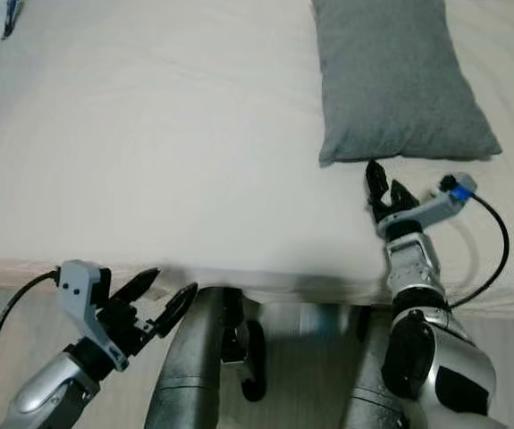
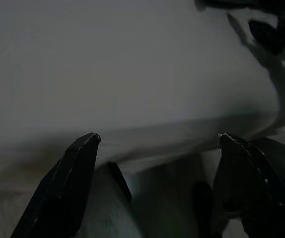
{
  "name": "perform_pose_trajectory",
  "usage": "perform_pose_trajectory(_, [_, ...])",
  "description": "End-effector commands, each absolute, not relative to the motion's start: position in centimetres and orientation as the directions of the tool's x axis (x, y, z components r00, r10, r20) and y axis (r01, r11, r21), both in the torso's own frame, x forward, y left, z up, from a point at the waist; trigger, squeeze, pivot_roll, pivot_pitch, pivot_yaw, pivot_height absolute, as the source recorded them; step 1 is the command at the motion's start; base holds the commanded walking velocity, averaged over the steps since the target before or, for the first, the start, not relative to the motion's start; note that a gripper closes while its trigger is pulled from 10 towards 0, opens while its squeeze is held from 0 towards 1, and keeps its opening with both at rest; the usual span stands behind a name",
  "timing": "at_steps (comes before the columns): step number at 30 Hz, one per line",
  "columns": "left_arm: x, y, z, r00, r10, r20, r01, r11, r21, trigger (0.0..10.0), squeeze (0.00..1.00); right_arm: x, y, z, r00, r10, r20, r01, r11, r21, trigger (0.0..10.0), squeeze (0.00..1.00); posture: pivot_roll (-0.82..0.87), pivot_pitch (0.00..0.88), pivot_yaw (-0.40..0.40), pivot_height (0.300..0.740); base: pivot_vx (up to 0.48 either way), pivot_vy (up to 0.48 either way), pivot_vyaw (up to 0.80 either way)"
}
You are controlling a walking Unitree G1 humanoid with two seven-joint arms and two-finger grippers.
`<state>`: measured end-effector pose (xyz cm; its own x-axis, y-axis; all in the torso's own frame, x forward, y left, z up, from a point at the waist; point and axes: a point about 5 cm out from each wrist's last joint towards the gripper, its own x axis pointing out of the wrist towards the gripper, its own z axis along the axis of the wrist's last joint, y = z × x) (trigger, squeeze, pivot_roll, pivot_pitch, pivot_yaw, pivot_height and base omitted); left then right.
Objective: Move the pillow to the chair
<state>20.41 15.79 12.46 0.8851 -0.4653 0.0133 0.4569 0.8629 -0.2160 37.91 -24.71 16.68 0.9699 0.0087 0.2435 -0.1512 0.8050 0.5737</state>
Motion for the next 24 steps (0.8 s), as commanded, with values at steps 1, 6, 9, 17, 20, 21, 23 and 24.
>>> perform_pose_trajectory(1, [19.5, 16.4, 11.8, 0.888, -0.457, -0.052, 0.434, 0.871, -0.231, 10.0, 0.0, 37.8, -24.4, 15.9, 0.977, 0.032, 0.213, -0.151, 0.806, 0.572, 10.0, 0.0, 0.24, 0.592, 0.275, 0.585, 0.0, 0.0, 0.0])
perform_pose_trajectory(6, [19.2, 16.3, 11.8, 0.886, -0.458, -0.068, 0.431, 0.87, -0.24, 10.0, 0.0, 37.8, -25.1, 16.9, 0.968, 0.007, 0.249, -0.144, 0.833, 0.535, 10.0, 0.0, 0.24, 0.597, 0.275, 0.565, 0.0, 0.0, 0.0])
perform_pose_trajectory(9, [19.0, 16.2, 11.9, 0.886, -0.457, -0.076, 0.428, 0.87, -0.245, 10.0, 0.0, 37.8, -25.5, 17.6, 0.959, 0.002, 0.282, -0.154, 0.841, 0.518, 10.0, 0.0, 0.24, 0.598, 0.275, 0.55, 0.0, 0.0, 0.0])
perform_pose_trajectory(17, [18.3, 15.7, 11.8, 0.877, -0.47, -0.099, 0.433, 0.863, -0.262, 10.0, 0.0, 37.6, -27.1, 21.4, 0.884, 0.008, 0.468, -0.272, 0.823, 0.499, 10.0, 0.0, 0.26, 0.603, 0.286, 0.51, 0.0, 0.0, 0.0])
perform_pose_trajectory(20, [18.2, 15.5, 11.7, 0.874, -0.474, -0.108, 0.434, 0.86, -0.267, 10.0, 0.0, 37.4, -26.8, 23.1, 0.821, 0.07, 0.567, -0.387, 0.798, 0.462, 10.0, 0.0, 0.26, 0.603, 0.286, 0.505, 0.0, 0.0, 0.0])
perform_pose_trajectory(21, [18.2, 15.4, 11.7, 0.873, -0.476, -0.109, 0.435, 0.859, -0.269, 10.0, 0.0, 37.3, -26.6, 23.5, 0.804, 0.101, 0.586, -0.419, 0.796, 0.437, 10.0, 0.0, 0.26, 0.605, 0.286, 0.505, 0.0, 0.0, 0.0])
perform_pose_trajectory(23, [18.1, 15.3, 11.6, 0.871, -0.478, -0.11, 0.436, 0.858, -0.271, 10.0, 0.0, 37.1, -26.1, 24.2, 0.764, 0.149, 0.628, -0.48, 0.781, 0.399, 10.0, 0.0, 0.26, 0.605, 0.286, 0.505, 0.0, 0.0, 0.0])
perform_pose_trajectory(24, [18.1, 15.3, 11.6, 0.871, -0.478, -0.11, 0.436, 0.858, -0.271, 10.0, 0.0, 37.1, -26.1, 24.2, 0.764, 0.149, 0.628, -0.48, 0.781, 0.399, 10.0, 0.0, 0.26, 0.605, 0.286, 0.505, 0.0, 0.0, 0.0])
